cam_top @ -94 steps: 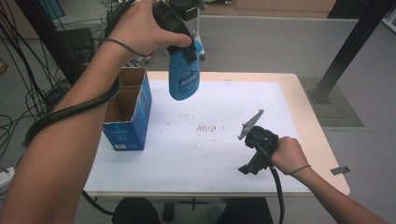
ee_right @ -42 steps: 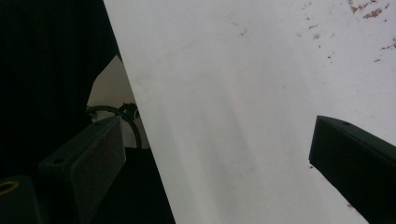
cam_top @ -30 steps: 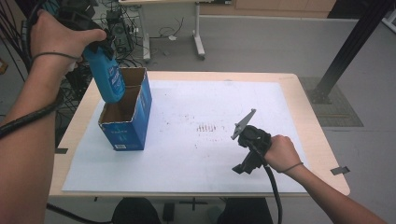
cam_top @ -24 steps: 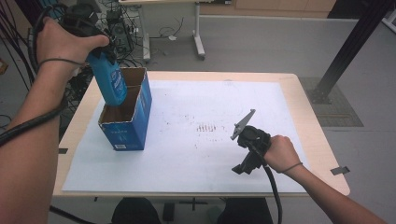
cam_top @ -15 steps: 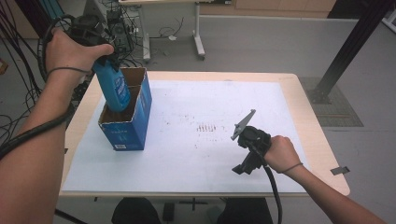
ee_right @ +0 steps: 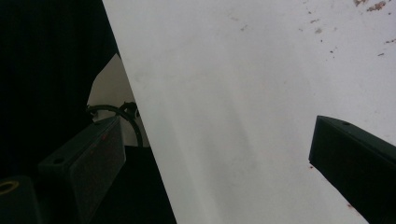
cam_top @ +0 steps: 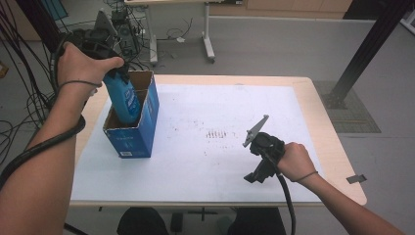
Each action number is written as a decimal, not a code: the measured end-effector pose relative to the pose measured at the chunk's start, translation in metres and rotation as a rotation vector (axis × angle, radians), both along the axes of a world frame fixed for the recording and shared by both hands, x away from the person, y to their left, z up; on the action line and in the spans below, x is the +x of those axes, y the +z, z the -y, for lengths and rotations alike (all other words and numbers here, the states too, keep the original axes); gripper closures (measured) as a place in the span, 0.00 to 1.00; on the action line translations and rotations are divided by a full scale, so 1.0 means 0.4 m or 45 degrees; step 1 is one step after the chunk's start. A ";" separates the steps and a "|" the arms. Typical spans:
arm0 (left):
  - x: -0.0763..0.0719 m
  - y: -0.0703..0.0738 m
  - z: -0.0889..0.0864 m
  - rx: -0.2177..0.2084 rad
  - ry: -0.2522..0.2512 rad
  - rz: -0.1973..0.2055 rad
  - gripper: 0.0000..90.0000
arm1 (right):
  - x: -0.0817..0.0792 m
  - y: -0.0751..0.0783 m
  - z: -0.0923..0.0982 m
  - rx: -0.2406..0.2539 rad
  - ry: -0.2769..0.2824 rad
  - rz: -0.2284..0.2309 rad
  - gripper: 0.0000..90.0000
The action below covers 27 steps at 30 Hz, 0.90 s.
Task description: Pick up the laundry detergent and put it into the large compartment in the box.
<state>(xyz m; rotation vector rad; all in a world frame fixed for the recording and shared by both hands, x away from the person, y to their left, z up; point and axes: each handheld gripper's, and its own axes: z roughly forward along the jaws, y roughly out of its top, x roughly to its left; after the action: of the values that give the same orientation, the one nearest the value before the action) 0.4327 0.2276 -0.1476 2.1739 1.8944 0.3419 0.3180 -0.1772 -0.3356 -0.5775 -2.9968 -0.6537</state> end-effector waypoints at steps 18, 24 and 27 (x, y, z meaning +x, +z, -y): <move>-0.002 -0.096 -0.021 0.009 0.023 -0.049 0.42 | 0.000 -0.005 -0.003 0.001 0.001 -0.007 0.04; -0.001 -0.129 -0.023 -0.004 0.028 -0.067 0.42 | 0.000 -0.007 -0.006 -0.001 0.006 -0.010 0.04; 0.000 -0.147 -0.022 -0.005 0.031 -0.075 0.42 | 0.000 -0.007 -0.007 -0.005 0.005 -0.011 0.04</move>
<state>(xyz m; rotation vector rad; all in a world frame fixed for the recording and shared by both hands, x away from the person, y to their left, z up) 0.4329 0.2362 -0.2062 2.1827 1.9524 0.2818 0.3180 -0.1742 -0.3382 -0.5726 -2.9911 -0.6434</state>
